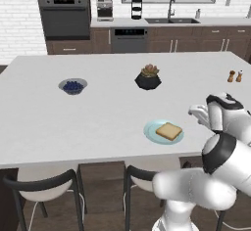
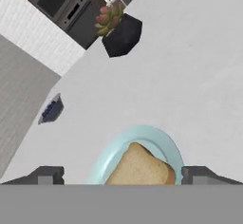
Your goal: Start the toaster. Once the lever pops up, take the bread to the plate on the dining counter.
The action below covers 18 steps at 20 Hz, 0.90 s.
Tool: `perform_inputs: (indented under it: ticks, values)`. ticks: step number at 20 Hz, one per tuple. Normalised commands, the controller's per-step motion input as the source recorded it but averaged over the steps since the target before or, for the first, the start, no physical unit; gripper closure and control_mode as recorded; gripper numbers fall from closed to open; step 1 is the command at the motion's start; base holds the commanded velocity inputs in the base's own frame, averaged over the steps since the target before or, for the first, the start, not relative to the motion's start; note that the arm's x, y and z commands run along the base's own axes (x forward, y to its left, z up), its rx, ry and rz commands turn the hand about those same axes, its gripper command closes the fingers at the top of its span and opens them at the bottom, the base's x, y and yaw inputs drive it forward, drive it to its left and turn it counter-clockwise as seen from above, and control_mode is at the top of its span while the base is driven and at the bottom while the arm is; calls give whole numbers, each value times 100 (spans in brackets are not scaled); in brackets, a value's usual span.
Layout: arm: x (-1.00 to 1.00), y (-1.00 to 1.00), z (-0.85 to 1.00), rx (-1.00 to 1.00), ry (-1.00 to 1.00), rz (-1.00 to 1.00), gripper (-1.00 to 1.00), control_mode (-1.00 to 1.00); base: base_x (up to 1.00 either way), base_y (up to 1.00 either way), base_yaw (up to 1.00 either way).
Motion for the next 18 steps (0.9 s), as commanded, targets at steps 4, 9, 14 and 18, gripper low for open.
perform_inputs:
  ticks: [4, 9, 14, 18]
  values:
    - [-92, 0, 100, 0, 13, -1, -100, -100, 0, 0, 0]
    - [-87, 7, 100, -1, 20, 0, -100, -100, 0, 0, 0]
    - [-89, 1, 89, -7, 23, 0, -100, -100, 0, 0, 0]
    - [-97, 0, 26, -11, 28, -2, -100, -100, 0, 0, 0]
